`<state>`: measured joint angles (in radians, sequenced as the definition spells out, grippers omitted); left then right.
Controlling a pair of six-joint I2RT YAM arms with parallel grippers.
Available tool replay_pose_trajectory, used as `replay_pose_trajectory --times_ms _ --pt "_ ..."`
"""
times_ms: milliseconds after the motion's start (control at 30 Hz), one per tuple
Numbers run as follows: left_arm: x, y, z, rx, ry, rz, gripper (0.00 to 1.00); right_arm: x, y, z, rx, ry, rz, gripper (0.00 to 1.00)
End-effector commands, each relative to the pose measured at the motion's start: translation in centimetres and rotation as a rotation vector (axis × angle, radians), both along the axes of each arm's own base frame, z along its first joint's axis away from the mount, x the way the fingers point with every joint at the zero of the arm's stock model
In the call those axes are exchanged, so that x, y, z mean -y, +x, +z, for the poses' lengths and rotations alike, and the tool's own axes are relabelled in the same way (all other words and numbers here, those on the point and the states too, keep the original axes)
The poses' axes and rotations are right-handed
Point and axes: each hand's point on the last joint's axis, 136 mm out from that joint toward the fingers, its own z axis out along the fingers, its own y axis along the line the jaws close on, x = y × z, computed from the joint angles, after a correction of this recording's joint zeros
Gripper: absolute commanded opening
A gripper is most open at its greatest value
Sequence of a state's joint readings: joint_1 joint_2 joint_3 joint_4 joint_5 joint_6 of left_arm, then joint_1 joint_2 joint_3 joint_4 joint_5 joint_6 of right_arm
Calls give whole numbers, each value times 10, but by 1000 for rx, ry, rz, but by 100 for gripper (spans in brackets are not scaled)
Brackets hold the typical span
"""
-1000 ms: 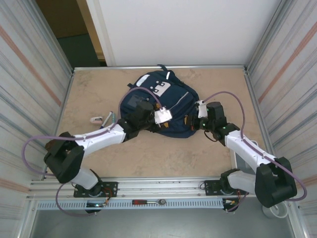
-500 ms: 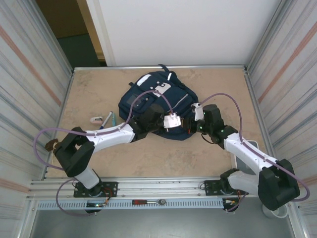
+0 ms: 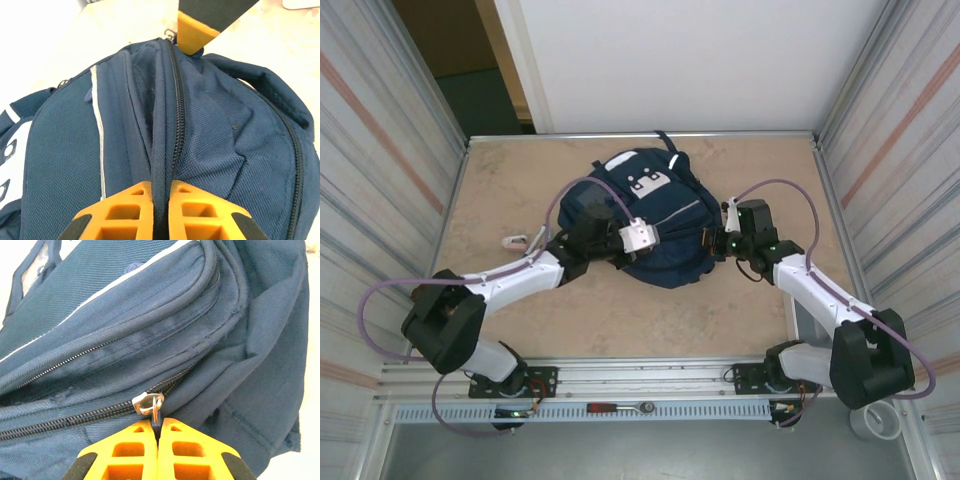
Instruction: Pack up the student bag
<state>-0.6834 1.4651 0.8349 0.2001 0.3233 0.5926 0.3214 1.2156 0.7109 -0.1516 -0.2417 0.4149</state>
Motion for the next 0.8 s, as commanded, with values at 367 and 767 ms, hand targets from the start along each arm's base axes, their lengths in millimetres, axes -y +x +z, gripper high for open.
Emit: replay_pose_trajectory --times_ms 367,767 --pt "-35 8 33 64 -11 208 79 -54 -10 41 161 88 109 0" --pt "24 -2 6 104 127 92 70 -88 -29 63 216 145 213 0"
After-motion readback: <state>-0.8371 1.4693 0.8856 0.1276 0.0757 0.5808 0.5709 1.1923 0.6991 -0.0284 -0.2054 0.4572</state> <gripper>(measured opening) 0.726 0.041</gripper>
